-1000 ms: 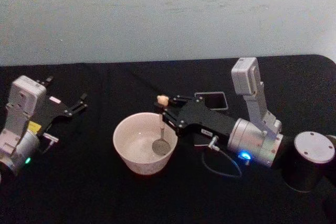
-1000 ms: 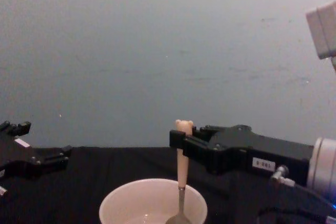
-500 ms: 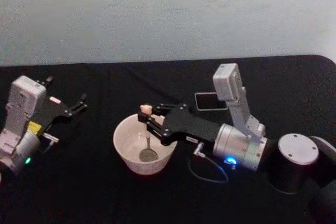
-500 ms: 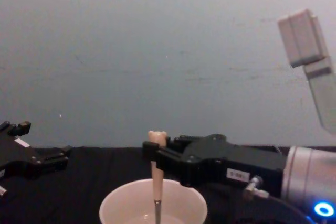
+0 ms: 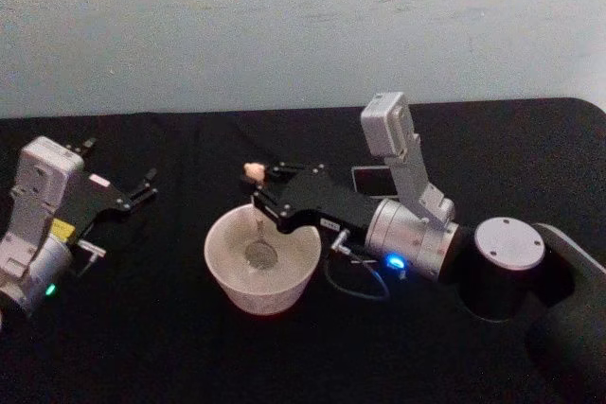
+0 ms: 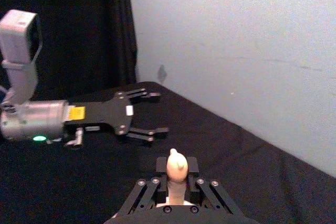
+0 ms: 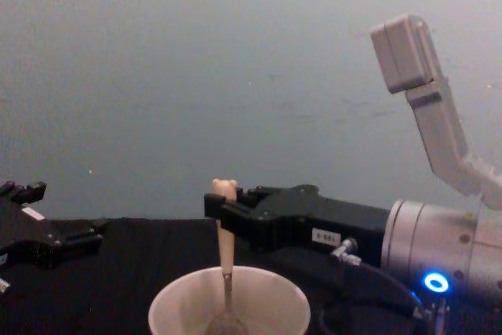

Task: Pick up the stirring spoon with one hand, stir inside the cup, then place it back in its original position.

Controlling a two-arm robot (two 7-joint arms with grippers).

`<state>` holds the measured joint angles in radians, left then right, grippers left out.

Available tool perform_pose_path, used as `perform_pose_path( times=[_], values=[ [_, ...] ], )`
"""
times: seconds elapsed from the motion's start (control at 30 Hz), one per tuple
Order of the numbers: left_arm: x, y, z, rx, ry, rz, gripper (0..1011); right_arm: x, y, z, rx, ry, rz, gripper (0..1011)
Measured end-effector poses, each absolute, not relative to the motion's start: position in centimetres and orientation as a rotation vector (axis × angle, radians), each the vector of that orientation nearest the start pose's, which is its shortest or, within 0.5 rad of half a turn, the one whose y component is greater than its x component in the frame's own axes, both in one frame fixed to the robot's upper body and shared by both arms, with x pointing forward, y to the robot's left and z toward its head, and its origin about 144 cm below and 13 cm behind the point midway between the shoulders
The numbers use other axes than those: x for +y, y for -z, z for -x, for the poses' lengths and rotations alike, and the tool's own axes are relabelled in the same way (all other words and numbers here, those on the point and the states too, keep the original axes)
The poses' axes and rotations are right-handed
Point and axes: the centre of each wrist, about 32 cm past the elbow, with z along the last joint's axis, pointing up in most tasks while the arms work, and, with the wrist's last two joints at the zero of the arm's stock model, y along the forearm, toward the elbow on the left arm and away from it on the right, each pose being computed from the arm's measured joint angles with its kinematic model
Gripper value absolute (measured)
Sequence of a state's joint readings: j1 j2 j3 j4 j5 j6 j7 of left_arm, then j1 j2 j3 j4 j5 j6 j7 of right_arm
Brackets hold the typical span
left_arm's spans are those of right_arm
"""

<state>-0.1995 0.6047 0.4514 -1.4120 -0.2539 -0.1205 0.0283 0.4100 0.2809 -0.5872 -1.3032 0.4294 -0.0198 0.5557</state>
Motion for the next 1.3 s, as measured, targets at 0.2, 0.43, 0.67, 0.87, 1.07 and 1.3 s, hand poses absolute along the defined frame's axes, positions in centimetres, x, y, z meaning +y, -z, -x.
perform_pose_path(
  times=[0.2, 0.43, 0.67, 0.87, 1.07, 1.3],
  values=[
    [31.0, -114.0, -48.9, -0.285, -1.248, -0.304, 1001, -17.4, -116.6, -54.1, 0.005, 0.592, 0.035, 222],
    [31.0, -114.0, -48.9, -0.285, -1.248, -0.304, 1001, -19.0, -116.8, -53.3, 0.004, 0.602, 0.038, 222],
    [31.0, -114.0, -48.9, -0.285, -1.248, -0.305, 1001, -19.7, -117.0, -52.0, 0.017, 0.573, 0.033, 222],
    [31.0, -114.0, -48.9, -0.285, -1.248, -0.305, 1001, -19.4, -116.6, -51.1, 0.044, 0.542, 0.035, 222],
    [31.0, -114.0, -48.9, -0.285, -1.248, -0.304, 1002, -18.6, -116.3, -51.0, 0.065, 0.530, 0.029, 222],
    [31.0, -114.0, -48.9, -0.285, -1.248, -0.304, 1001, -17.8, -116.5, -51.8, 0.064, 0.547, 0.012, 222]
  ],
)
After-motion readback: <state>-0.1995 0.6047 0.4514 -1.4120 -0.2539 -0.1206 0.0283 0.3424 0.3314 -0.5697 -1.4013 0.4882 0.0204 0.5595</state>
